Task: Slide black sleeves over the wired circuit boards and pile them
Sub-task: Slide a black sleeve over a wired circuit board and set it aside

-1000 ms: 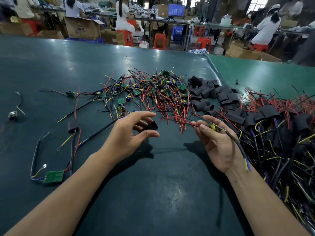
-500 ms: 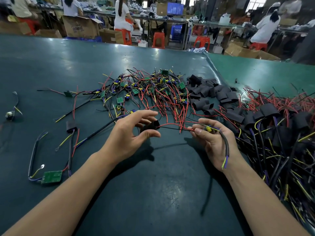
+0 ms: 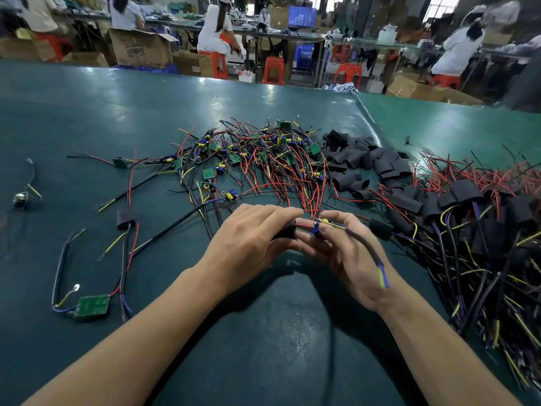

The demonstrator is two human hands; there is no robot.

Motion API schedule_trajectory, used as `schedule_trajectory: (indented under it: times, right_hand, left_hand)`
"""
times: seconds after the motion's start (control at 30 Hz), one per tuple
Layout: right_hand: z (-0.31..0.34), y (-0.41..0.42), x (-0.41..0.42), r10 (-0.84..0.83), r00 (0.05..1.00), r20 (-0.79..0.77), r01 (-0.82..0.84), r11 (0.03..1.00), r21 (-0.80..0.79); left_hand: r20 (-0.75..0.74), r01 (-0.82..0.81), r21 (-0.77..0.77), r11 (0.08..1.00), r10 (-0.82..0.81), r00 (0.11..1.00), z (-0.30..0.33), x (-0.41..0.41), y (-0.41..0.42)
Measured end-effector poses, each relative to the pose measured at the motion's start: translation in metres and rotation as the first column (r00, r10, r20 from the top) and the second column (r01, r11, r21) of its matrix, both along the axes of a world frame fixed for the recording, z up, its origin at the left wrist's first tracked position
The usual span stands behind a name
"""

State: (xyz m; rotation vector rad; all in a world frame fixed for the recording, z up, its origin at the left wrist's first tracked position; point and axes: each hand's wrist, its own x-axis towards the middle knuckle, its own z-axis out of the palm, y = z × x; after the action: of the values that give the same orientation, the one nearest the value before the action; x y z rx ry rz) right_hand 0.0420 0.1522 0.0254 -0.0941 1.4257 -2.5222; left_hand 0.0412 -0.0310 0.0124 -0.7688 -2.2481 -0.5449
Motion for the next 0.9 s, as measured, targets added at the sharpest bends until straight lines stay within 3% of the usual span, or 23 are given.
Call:
schedule_trajectory:
  times: [0.1,0.23,0.47,0.73,0.9]
  right_hand:
    - [-0.0019,0.0019,-0.0018,0.029,0.997,-0.077,-0.02,0.994,0.107]
    - [0.0005,0.0046,-0.0044,-0.088,0.974,-0.208,0.147,0.946,0.288]
    - [-0.0052,-0.0004,-0.0013,-0.046,0.975,-0.219,0.103,0.961,0.257]
    - [-0.0071,-0.0015,0.0001,-0.118,0.95,-0.29,0.222,0.907,0.359]
    - [-0.0055,-0.0026,0.0017,-0.148,0.977,-0.156,0.186,0.945,0.268]
  left_hand:
    - [0.029,0.008,0.037,0.999,-0.01,1.0,0.0014,0.0012,0.002]
    - [0.119,0.062,0.134,0.989,-0.078,0.99,0.0024,0.0069,0.0066]
    - [0.175,0.091,0.282,0.955,-0.144,0.974,0.002,0.005,0.0059]
    - [0.145,0.117,0.236,0.965,-0.154,0.977,-0.0013,0.0023,0.009]
    - [0.196,0.08,0.275,0.958,-0.137,0.971,-0.0031,0.0024,0.0067]
